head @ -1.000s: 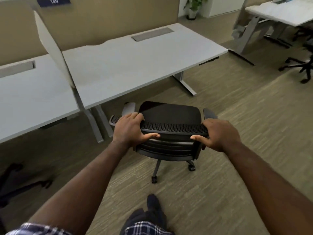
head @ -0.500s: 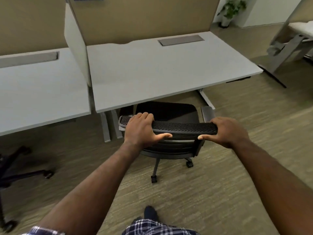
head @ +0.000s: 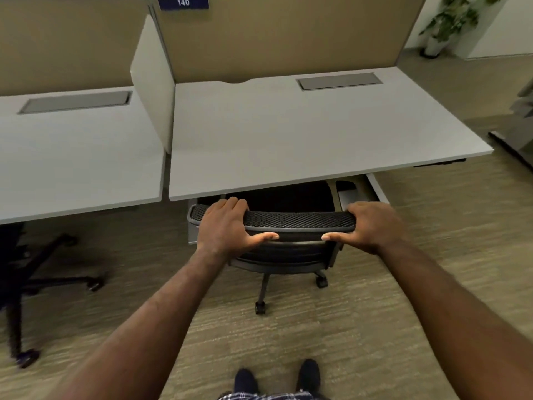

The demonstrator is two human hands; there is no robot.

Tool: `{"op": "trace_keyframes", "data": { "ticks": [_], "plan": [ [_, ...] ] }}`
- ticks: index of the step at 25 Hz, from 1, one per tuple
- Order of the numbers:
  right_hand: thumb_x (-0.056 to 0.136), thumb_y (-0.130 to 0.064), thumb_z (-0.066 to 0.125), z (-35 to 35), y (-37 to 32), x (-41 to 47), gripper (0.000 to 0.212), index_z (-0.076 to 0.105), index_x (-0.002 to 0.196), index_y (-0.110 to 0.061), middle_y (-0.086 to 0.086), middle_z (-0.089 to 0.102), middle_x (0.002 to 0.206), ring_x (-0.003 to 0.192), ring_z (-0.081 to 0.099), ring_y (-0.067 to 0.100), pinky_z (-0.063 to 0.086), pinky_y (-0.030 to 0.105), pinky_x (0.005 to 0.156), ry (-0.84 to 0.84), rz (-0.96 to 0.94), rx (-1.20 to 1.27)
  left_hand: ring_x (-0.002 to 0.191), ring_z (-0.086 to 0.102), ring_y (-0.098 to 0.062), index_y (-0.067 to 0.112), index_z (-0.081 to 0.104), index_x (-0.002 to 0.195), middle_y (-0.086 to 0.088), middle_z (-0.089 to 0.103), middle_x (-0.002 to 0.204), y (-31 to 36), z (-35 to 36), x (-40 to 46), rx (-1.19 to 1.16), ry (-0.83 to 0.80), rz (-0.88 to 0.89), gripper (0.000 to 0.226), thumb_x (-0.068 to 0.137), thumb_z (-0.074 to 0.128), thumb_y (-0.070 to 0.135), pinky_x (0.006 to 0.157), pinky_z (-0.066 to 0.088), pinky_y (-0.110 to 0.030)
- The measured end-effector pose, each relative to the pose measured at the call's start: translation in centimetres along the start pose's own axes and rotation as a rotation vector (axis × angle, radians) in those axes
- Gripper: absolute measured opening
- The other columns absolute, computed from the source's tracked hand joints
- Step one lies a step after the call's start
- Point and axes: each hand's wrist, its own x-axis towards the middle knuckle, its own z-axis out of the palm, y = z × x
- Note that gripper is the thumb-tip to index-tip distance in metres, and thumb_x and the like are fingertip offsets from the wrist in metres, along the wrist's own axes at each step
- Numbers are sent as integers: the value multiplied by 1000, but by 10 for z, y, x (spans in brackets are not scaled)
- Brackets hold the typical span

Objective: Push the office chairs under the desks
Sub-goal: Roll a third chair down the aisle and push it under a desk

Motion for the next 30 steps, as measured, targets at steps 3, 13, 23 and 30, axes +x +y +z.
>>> {"op": "trace_keyframes", "data": {
  "ticks": [3, 13, 23, 30],
  "plan": [
    [48, -108, 21, 3, 12, 16, 91, 54, 73, -28, -6, 54, 70, 66, 55, 19, 43, 31, 59, -12, -12, 9, 82, 50, -16, 22, 57, 96, 5, 55, 88, 6, 2, 8, 27, -26, -35, 92, 63, 26, 102, 79, 44, -36],
    [48, -108, 22, 4, 57, 49, 98, 63, 87, -27, -6, 61, 80, 75, 57, 16, 51, 35, 67, -77, -99, 74, 86, 53, -17, 22, 61, 102, 3, 60, 92, 38, 10, 25, 77, -54, -92, 92, 67, 26, 100, 80, 44, -35],
    [52, -107, 25, 14, 66, 50, 88, 53, 69, -26, -5, 53, 66, 62, 52, 20, 38, 31, 53, 19, -43, 59, 79, 59, -19, 24, 63, 95, 3, 65, 84, 27, 0, 59, 159, -133, 82, 88, 68, 22, 97, 63, 38, -33],
    [53, -107, 26, 19, 82, 61, 91, 60, 72, -25, -6, 55, 67, 63, 55, 19, 44, 31, 55, 31, -8, 61, 69, 56, -17, 24, 63, 89, 4, 63, 76, 32, 9, 82, 124, -116, 102, 90, 68, 17, 99, 60, 44, -32]
  ]
}}
